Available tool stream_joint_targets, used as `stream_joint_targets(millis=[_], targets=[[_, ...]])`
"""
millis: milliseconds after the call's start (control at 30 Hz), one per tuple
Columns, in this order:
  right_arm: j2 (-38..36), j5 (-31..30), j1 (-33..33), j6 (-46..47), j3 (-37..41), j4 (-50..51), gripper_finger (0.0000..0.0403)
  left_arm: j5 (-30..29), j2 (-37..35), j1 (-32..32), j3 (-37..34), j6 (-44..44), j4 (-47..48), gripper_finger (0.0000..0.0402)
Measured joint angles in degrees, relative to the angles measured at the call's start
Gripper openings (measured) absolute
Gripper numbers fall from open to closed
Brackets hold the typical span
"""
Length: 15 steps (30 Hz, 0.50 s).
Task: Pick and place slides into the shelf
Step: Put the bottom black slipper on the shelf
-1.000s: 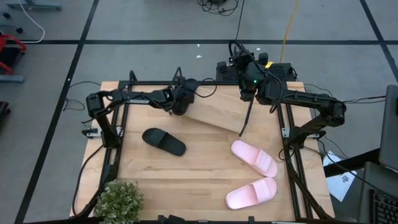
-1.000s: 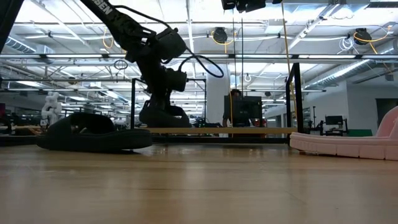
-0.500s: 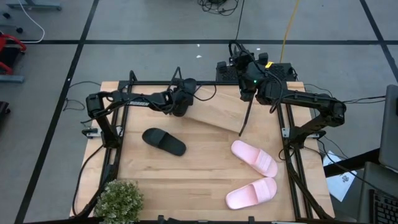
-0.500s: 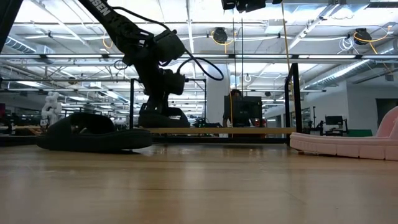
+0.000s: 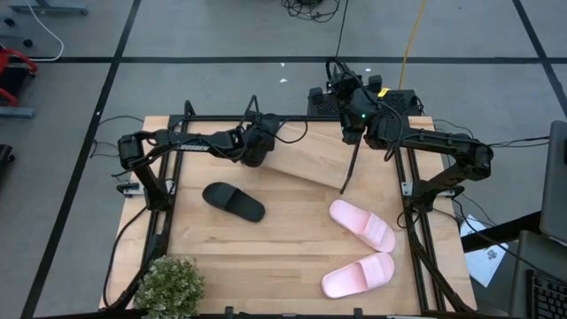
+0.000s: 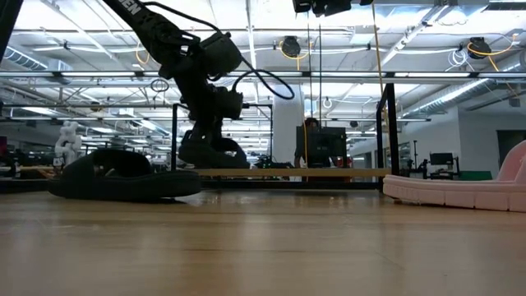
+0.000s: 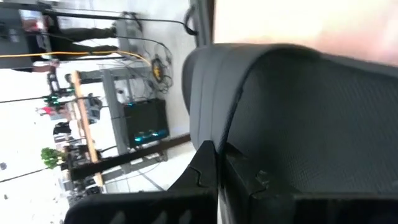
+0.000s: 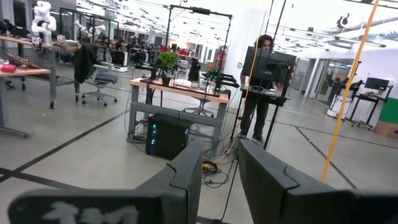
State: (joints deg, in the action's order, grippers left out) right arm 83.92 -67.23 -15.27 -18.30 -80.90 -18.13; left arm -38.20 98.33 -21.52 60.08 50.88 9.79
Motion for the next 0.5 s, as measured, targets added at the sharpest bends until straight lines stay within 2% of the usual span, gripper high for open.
stream_joint_targets(millis=[100, 500], targets=[[0.0, 0.01, 0.0, 0.59, 0.0, 0.07, 0.0096, 2.03, -0.03, 0.01, 0.06, -1.86, 0.74, 0.0], [0.0, 0.01, 0.0, 1.11, 0.0, 0.52, 0.0096, 2.45, -0.03, -0.2, 0.06, -3.44, 2.33, 0.0008]])
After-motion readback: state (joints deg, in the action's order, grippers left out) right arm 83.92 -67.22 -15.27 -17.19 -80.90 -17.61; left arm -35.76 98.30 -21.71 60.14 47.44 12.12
